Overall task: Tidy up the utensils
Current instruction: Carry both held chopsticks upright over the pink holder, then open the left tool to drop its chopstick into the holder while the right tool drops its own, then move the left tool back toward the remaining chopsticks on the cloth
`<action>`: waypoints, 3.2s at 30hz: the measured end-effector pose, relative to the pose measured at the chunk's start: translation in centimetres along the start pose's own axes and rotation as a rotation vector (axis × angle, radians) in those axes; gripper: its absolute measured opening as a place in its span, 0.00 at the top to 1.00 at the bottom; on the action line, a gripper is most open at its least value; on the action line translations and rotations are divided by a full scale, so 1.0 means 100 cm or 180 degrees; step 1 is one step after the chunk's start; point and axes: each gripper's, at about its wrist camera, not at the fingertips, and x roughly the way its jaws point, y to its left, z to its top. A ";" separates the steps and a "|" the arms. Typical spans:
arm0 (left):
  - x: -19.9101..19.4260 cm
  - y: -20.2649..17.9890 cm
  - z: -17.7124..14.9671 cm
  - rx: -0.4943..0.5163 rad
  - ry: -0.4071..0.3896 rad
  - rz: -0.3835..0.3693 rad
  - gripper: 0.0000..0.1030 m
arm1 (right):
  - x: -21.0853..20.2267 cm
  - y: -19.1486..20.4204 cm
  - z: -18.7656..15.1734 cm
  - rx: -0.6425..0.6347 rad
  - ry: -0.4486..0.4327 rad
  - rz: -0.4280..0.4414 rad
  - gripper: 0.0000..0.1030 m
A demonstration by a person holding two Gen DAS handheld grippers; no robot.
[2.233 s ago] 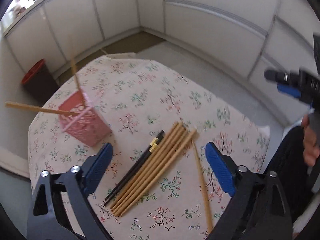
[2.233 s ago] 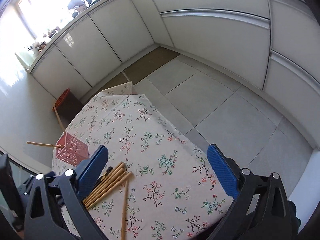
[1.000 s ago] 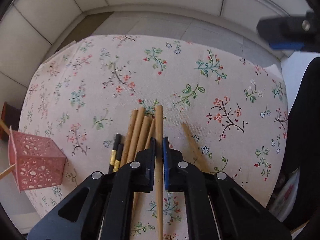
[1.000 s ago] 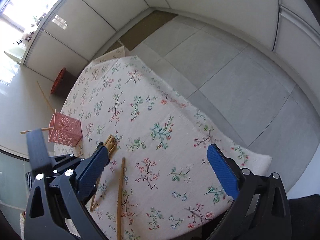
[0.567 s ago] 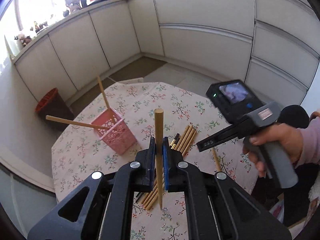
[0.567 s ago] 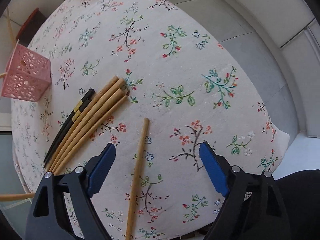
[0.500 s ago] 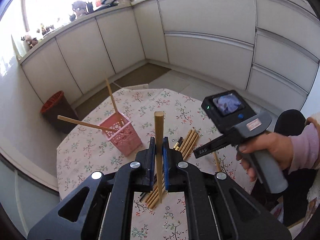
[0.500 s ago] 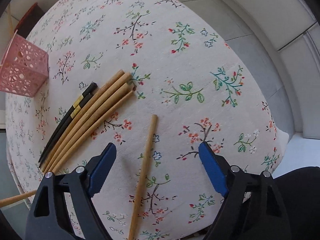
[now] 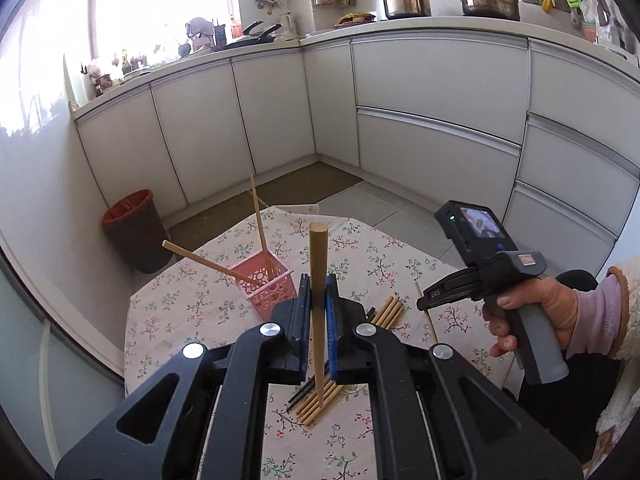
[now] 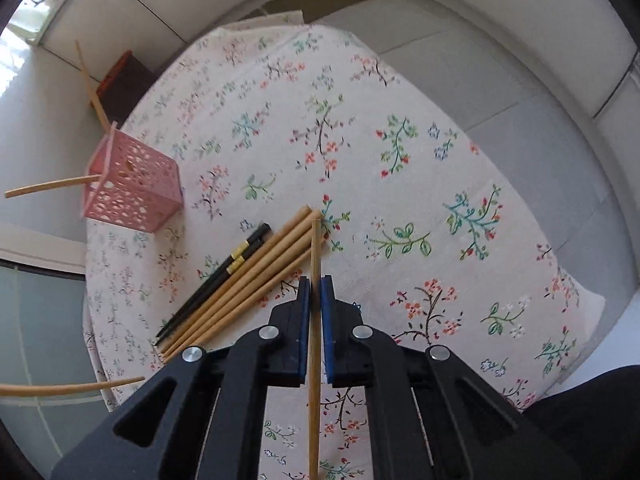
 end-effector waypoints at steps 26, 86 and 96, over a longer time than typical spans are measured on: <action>-0.027 0.047 0.057 -0.1148 -0.0561 0.0326 0.94 | -0.247 0.072 0.030 -0.0880 -0.1704 0.0875 0.94; -0.029 0.093 0.067 -0.1779 -0.0749 0.1817 0.07 | -0.187 0.160 0.042 -0.1354 -0.2468 0.0282 0.37; -0.044 0.070 0.068 -0.1681 -0.0762 0.1732 0.07 | -0.206 0.144 0.022 -0.1177 -0.2570 0.0043 0.14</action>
